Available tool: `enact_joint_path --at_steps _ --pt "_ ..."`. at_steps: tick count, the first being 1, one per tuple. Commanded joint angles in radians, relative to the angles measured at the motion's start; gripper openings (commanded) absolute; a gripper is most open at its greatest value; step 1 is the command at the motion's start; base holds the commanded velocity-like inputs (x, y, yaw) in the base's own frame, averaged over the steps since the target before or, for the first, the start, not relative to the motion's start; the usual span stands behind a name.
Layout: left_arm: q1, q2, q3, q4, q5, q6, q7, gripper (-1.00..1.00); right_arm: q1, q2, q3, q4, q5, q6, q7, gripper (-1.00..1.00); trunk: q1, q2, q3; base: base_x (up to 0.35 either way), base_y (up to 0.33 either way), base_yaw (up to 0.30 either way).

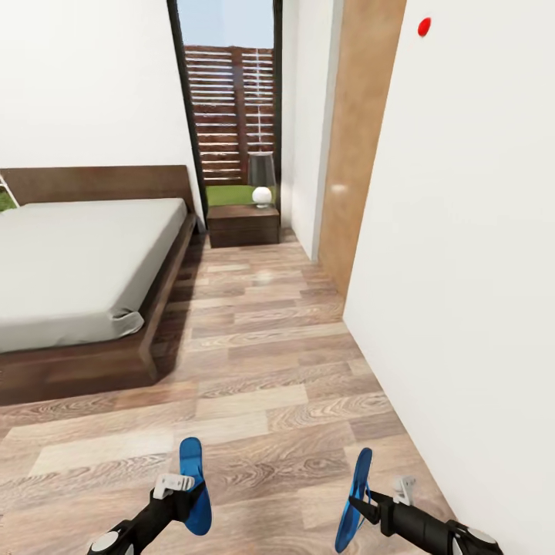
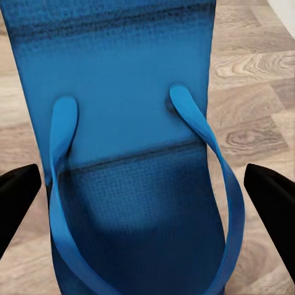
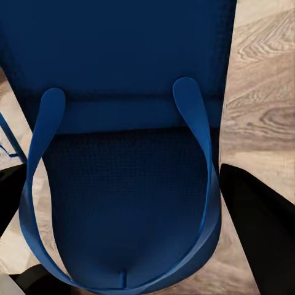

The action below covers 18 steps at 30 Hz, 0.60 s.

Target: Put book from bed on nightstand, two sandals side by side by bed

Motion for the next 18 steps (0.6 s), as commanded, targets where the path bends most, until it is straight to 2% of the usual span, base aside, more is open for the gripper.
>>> enact_joint_path --at_steps 1,11,18 --pt "-0.001 -0.001 0.008 0.001 -0.009 -0.006 -0.006 -1.0 -0.001 0.001 -0.008 -0.001 0.008 0.002 0.007 -1.0 0.0 0.0 -0.001 0.06 0.0 0.266" --pt "-0.001 -0.001 0.008 0.001 -0.009 -0.006 -0.005 -1.0 -0.001 0.001 -0.008 -0.001 0.008 0.003 0.008 -1.0 0.0 0.0 -0.001 0.023 0.0 0.28" --pt "-0.001 -0.001 0.008 0.001 -0.009 -0.006 -0.005 -1.0 -0.001 0.001 -0.008 -0.001 0.008 0.003 0.008 -1.0 0.0 0.0 -0.001 0.262 0.0 0.059"
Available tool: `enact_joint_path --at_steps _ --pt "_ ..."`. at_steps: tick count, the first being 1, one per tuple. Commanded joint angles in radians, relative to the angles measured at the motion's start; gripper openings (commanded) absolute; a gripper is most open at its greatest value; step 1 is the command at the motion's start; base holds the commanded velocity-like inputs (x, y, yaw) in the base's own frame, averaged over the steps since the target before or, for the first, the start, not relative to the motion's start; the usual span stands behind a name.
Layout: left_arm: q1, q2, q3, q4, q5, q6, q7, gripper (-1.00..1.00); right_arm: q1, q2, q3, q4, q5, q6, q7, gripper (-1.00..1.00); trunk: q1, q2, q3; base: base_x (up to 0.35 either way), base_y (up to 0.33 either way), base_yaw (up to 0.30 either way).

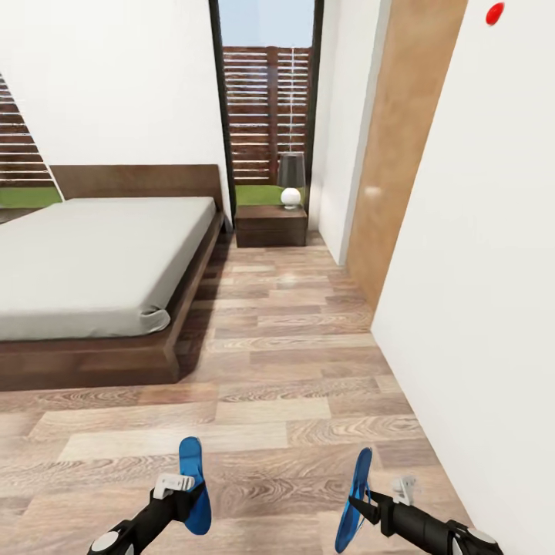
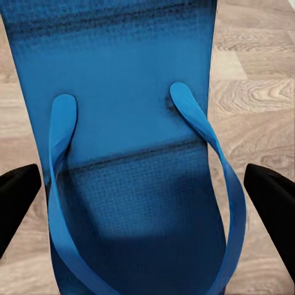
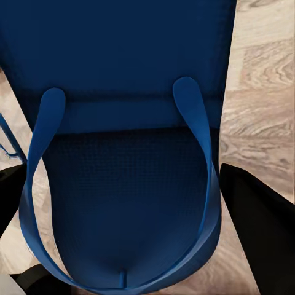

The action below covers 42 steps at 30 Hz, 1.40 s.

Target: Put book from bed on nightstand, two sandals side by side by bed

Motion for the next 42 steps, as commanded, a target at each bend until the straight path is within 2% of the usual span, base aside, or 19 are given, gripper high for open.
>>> enact_joint_path --at_steps 1,42 --pt "-0.001 -0.001 0.007 0.001 -0.009 -0.006 -0.005 -1.0 -0.001 0.001 -0.009 -0.001 0.009 0.002 0.007 -1.0 0.0 0.0 -0.001 0.308 0.0 0.005" --pt "-0.001 0.0 0.009 0.001 -0.009 -0.006 -0.005 -1.0 -0.001 0.001 -0.008 0.0 0.009 0.003 0.007 -1.0 0.0 0.0 -0.001 0.312 -0.079 0.0"
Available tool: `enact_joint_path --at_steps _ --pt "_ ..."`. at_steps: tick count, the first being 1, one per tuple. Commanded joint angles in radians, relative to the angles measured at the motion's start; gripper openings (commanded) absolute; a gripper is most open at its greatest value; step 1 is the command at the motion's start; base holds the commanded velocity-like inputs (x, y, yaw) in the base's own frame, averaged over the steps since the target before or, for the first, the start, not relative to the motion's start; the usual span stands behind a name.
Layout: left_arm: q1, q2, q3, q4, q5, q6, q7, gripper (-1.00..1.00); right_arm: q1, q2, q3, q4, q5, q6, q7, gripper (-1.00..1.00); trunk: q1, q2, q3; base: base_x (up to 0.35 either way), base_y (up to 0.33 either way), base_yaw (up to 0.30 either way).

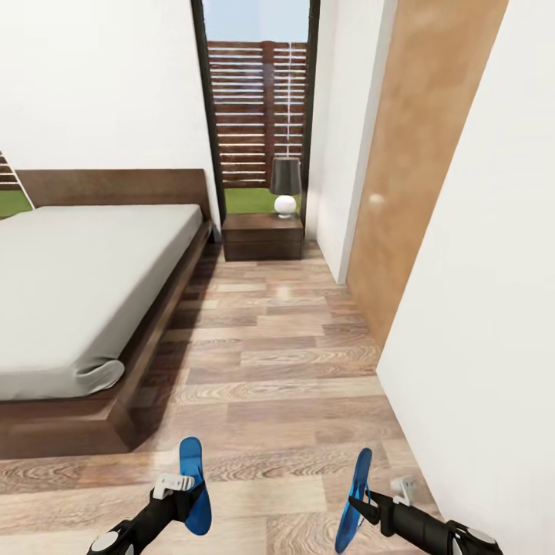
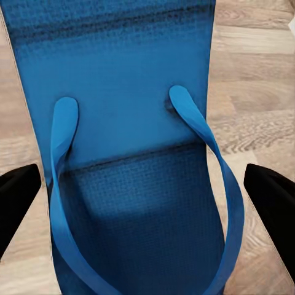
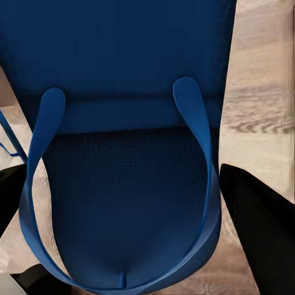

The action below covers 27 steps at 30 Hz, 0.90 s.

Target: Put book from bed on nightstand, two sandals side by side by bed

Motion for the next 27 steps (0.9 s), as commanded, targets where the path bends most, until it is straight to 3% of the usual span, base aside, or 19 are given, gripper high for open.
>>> enact_joint_path --at_steps 1,27 --pt "-0.001 -0.001 0.008 0.0 -0.009 -0.005 -0.006 -1.0 -0.001 0.001 -0.008 -0.001 0.008 0.002 0.006 -1.0 0.0 0.0 -0.001 0.312 -0.094 0.0" --pt "-0.001 -0.001 0.007 0.0 -0.009 -0.005 -0.006 -1.0 -0.001 0.001 -0.008 -0.001 0.008 0.002 0.006 -1.0 0.0 0.0 -0.001 0.324 -0.018 0.0"
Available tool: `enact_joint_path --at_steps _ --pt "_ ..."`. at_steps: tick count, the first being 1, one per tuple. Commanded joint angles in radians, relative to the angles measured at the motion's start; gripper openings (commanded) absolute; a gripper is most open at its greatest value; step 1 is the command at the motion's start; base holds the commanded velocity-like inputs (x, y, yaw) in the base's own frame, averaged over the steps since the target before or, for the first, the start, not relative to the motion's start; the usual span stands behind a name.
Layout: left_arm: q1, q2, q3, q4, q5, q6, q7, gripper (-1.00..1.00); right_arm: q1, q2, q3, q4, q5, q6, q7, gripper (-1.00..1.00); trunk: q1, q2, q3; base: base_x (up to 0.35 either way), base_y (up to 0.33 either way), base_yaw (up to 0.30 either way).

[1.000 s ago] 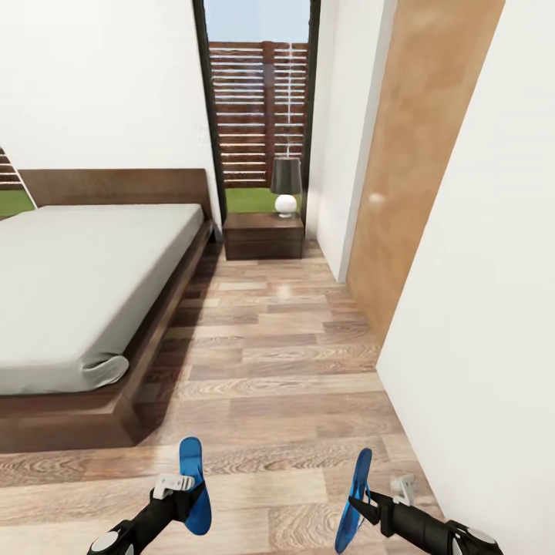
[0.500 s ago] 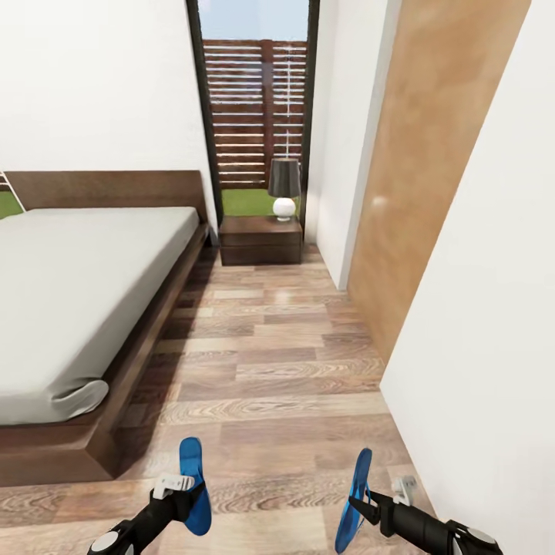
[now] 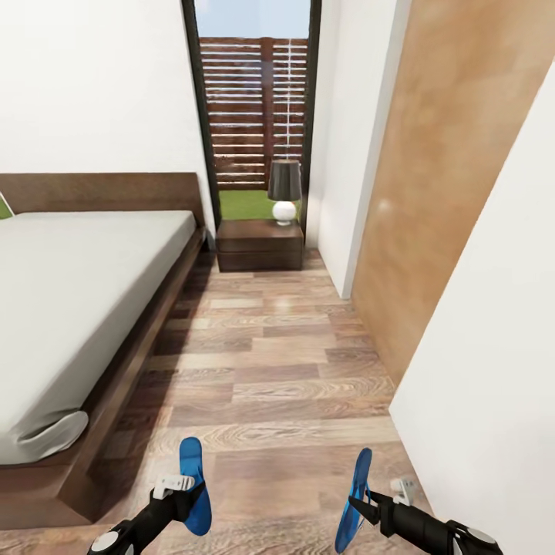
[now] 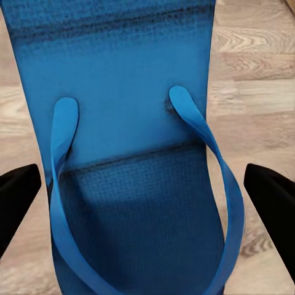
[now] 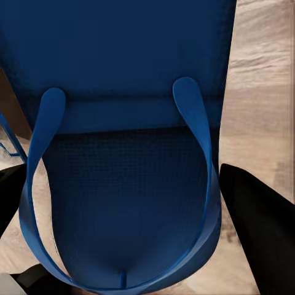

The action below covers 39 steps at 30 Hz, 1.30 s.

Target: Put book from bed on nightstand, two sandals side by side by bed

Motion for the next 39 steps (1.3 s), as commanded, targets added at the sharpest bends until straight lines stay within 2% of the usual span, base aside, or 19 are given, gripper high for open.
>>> enact_joint_path --at_steps 1,39 --pt "-0.001 -0.001 0.007 0.001 -0.009 -0.006 -0.005 -1.0 -0.001 0.001 -0.008 -0.001 0.008 0.002 0.007 -1.0 0.0 0.0 -0.001 0.331 0.0 0.0" --pt "-0.001 -0.001 0.008 0.001 -0.008 -0.006 -0.005 -1.0 -0.001 0.001 -0.008 -0.001 0.008 0.002 0.007 -1.0 0.0 0.0 -0.001 0.331 0.0 0.0"
